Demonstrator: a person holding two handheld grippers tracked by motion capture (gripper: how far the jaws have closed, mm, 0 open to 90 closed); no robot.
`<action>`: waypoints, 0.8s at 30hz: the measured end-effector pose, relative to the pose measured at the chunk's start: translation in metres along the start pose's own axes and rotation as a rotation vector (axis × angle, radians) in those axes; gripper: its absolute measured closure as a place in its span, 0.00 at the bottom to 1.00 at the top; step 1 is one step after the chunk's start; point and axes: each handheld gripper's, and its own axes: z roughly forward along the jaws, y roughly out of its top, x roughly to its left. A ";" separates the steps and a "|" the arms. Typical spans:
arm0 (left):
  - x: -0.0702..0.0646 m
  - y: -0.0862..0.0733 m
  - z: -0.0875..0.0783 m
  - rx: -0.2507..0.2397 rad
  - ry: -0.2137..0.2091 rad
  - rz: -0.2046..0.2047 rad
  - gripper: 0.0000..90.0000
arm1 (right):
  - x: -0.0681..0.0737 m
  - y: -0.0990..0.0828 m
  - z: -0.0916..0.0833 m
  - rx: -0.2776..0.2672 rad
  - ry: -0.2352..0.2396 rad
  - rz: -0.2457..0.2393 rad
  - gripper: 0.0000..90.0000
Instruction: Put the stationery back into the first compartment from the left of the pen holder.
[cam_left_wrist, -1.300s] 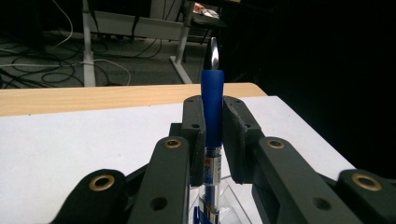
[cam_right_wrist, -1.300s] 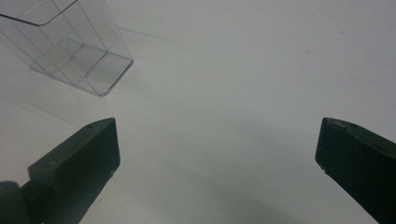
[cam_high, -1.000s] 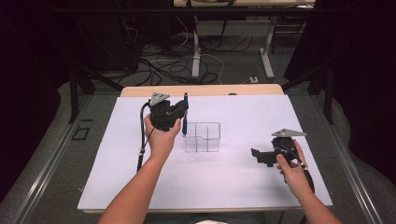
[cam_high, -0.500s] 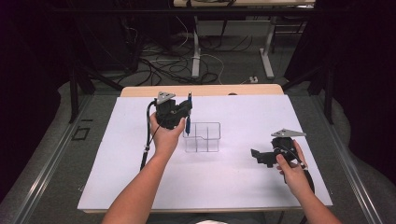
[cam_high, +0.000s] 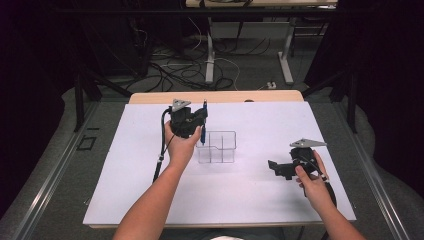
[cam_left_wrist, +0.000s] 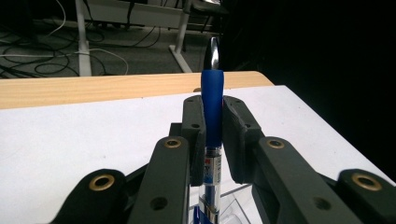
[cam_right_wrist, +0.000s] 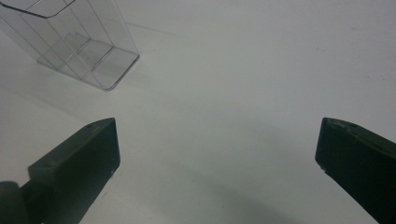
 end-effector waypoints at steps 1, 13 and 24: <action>0.000 -0.001 0.001 0.002 0.001 0.002 0.89 | 0.000 0.000 0.000 0.001 0.000 0.000 0.00; 0.001 -0.013 0.007 0.018 0.022 0.004 0.89 | 0.000 0.000 0.000 0.004 0.006 -0.005 0.00; 0.004 -0.024 0.008 0.029 0.032 -0.007 0.89 | 0.000 -0.001 0.001 0.007 0.008 -0.018 0.00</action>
